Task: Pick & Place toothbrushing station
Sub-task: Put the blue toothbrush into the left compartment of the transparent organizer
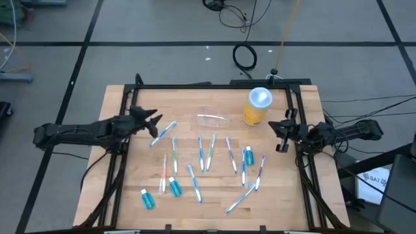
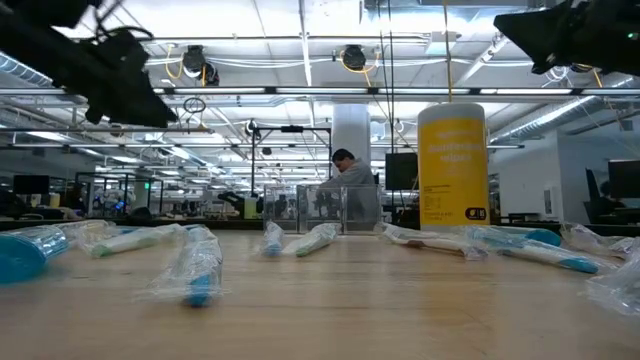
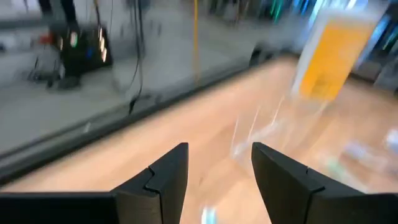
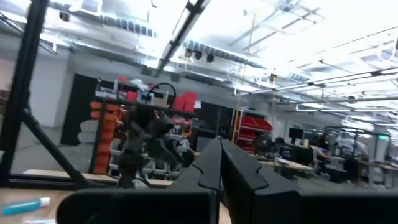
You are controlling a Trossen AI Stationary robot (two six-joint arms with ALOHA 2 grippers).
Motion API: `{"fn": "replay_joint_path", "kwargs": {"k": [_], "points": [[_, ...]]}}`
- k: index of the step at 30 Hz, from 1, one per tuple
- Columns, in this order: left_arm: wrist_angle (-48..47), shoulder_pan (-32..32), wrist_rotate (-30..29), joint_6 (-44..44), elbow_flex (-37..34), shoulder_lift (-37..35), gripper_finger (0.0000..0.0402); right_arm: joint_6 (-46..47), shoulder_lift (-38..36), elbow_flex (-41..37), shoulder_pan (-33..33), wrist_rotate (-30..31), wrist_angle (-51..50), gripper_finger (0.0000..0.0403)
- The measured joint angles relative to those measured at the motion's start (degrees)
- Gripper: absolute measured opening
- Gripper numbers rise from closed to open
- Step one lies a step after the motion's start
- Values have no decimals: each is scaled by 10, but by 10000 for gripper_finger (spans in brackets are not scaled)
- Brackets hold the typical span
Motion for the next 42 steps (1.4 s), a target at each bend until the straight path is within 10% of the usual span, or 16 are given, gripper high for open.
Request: {"fn": "replay_joint_path", "kwargs": {"k": [18,30,42], "points": [[2,142,197,-119,66,431,184,131,205,0,-83,0,168,4],[23,144,244,-105,66,459,176,144,204,0,-85,0,165,4],[35,144,234,-147,64,460,13,145,204,0,-85,0,163,4]]}}
